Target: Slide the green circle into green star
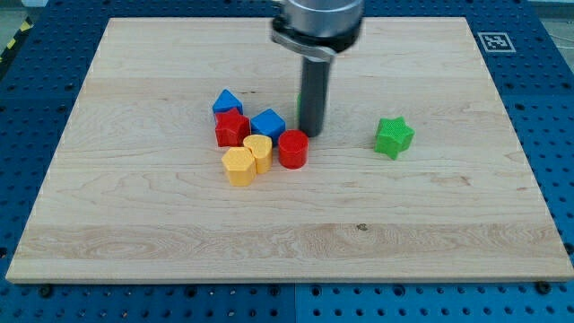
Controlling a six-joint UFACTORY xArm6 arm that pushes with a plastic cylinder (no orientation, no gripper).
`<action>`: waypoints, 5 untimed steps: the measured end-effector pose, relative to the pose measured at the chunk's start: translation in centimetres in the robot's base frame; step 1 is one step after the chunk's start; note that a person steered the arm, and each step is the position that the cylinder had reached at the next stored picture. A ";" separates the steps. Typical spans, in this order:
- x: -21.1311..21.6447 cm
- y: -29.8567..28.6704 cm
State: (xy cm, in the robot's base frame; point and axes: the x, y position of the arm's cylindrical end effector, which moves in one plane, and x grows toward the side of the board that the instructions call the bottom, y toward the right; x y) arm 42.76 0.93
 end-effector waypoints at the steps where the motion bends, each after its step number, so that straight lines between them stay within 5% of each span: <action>1: -1.6 -4.9; 5: -3.9 -1.8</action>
State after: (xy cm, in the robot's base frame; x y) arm 38.85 -0.90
